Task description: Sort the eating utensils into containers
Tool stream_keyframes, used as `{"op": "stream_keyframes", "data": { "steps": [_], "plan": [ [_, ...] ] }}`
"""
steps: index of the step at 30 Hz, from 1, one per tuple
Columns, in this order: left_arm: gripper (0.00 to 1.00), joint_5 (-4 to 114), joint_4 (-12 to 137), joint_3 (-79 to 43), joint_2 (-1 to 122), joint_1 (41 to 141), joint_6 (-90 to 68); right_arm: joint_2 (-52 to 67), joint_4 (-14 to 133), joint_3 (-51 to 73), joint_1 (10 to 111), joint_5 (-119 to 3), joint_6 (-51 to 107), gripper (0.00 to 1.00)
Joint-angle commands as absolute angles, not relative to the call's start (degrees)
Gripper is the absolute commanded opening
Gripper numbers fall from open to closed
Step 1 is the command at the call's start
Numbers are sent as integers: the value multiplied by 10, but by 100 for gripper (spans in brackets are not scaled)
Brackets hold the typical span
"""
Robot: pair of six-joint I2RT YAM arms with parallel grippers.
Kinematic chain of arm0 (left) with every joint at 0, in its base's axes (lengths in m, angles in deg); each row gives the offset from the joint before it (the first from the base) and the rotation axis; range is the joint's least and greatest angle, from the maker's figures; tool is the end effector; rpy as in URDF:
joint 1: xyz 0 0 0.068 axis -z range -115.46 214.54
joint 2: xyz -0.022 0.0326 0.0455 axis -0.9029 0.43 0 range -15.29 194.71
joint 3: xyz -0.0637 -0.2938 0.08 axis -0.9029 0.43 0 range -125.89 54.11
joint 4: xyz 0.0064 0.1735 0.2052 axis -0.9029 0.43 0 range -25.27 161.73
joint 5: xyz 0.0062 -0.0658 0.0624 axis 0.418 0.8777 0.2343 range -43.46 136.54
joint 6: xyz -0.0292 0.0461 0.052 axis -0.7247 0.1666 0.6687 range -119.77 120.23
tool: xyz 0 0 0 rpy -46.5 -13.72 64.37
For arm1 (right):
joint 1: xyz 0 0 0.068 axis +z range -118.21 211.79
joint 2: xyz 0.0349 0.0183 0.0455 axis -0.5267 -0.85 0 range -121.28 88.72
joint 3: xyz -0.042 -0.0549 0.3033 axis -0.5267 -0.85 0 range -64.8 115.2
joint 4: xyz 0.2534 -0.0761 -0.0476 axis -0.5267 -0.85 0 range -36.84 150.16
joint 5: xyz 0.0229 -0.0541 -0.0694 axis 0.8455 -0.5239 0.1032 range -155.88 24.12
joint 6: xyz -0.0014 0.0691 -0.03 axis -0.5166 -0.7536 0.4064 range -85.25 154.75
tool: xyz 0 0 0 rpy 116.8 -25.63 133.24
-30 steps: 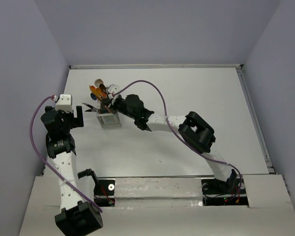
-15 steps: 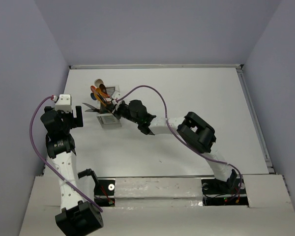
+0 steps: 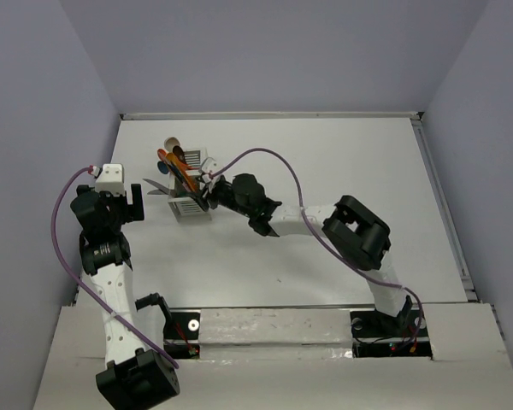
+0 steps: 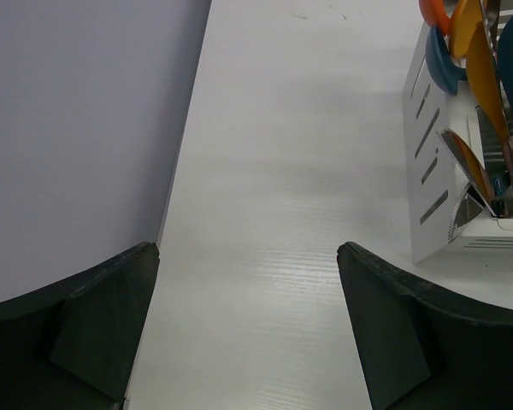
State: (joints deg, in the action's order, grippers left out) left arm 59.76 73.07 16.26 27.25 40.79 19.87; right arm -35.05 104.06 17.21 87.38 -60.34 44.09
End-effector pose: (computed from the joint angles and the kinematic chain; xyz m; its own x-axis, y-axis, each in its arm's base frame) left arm 0.1759 0.0615 0.3272 -0.2576 0.2441 -0.9349 -0.1077 0.9543 0.2788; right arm 0.3082 0.4609 0.2473 0.1631 -0.0478 -0.9854 -0.8607 0.4814 -0.1658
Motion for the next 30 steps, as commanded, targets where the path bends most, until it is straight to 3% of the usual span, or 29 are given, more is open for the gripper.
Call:
{"op": "stream_keyframes", "data": {
  "steps": [1,7,9,13,18,26,30],
  "plan": [
    [99,594,702,168,272,404,200,-244,1041,147,876,-622,430,62],
    [99,594,702,169,268,403,202,-112,654,213,839,-760,292,94],
    [99,595,702,170,268,403,202,-68,525,202,810,-764,244,99],
    [99,596,702,170,264,404,204,43,471,61,736,-791,171,100],
    [99,598,703,172,260,403,206,163,464,-138,590,-723,94,100],
    [99,596,700,175,261,401,208,257,466,-241,568,-878,55,100],
    [99,592,696,178,265,401,208,277,455,-251,568,-890,50,100]
  ]
}}
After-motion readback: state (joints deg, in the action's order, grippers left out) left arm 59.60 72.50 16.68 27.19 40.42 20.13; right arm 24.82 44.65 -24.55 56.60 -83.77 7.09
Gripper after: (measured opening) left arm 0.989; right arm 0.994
